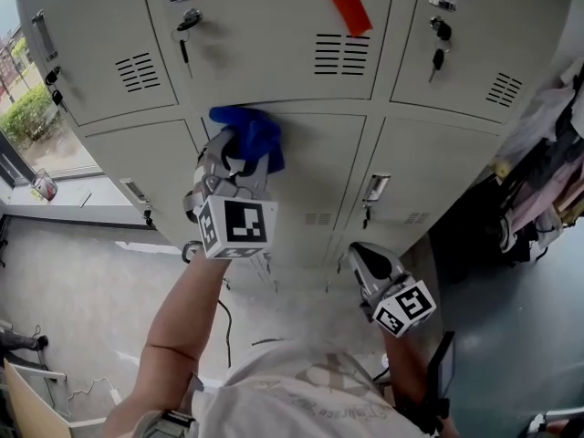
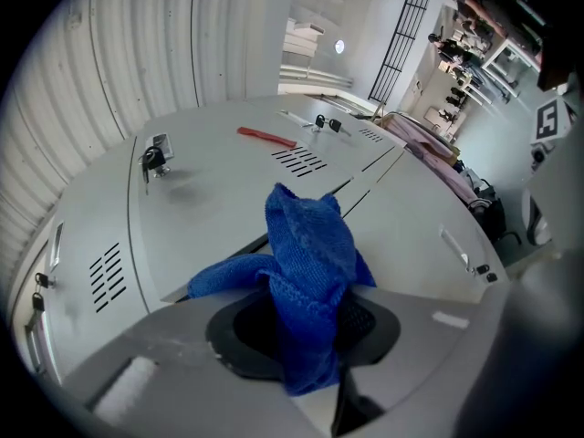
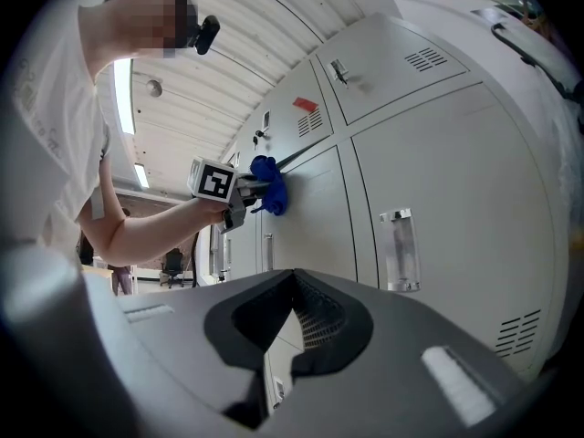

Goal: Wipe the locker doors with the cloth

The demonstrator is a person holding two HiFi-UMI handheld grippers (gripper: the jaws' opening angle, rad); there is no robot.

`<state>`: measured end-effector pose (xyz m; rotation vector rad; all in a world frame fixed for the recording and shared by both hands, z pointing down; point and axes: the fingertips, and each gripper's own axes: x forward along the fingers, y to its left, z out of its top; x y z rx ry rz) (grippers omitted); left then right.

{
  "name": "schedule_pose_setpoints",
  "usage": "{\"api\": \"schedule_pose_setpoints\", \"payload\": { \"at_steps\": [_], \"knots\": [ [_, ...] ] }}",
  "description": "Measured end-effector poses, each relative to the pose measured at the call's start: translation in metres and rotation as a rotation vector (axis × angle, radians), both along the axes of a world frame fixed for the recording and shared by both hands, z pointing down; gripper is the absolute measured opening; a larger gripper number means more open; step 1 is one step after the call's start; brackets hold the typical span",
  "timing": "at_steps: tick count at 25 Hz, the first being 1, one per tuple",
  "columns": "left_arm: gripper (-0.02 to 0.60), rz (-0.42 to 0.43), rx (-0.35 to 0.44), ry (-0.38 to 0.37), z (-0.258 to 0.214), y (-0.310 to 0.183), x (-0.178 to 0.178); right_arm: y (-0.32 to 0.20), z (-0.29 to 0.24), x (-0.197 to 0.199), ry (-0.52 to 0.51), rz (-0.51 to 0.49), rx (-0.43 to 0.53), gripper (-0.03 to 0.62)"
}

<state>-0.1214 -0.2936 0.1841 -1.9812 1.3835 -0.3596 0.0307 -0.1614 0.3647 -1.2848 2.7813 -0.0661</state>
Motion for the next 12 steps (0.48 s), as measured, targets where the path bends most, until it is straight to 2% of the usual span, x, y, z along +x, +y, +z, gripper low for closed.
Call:
{"api": "schedule_pose_setpoints", "payload": {
  "at_steps": [12],
  "knots": [
    [0.109, 0.114, 0.002, -0.046, -0.008, 0.008, 0.068, 0.011, 0.000, 0.021, -0.019, 0.036, 0.008, 0.008]
  ]
}}
